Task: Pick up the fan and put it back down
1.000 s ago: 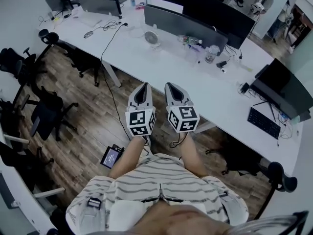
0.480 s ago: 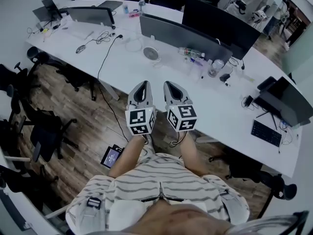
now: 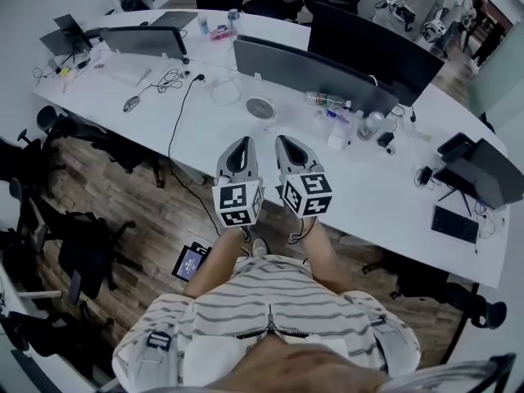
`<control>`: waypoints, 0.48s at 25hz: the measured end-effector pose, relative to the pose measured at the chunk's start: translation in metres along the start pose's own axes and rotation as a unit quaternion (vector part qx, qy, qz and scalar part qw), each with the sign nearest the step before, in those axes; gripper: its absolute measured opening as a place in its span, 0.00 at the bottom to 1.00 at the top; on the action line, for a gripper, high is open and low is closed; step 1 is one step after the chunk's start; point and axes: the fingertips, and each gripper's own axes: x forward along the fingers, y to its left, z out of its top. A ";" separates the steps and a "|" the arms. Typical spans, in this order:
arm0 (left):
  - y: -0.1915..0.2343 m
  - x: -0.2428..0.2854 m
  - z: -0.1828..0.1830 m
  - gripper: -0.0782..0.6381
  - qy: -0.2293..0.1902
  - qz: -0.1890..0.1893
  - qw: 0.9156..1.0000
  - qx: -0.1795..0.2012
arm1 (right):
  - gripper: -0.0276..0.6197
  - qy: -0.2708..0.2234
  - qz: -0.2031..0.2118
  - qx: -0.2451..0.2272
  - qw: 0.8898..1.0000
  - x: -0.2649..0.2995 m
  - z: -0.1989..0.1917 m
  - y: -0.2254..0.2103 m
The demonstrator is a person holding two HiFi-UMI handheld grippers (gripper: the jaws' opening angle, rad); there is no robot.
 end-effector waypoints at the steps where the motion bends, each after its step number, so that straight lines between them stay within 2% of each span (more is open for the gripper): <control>1: 0.004 0.004 0.001 0.12 0.000 -0.004 1.000 0.001 | 0.06 0.000 -0.002 0.003 1.000 0.007 0.001 0.000; 12: 0.031 0.042 -0.006 0.12 0.009 -0.028 0.999 -0.016 | 0.06 0.005 -0.011 0.012 1.000 0.047 0.003 -0.012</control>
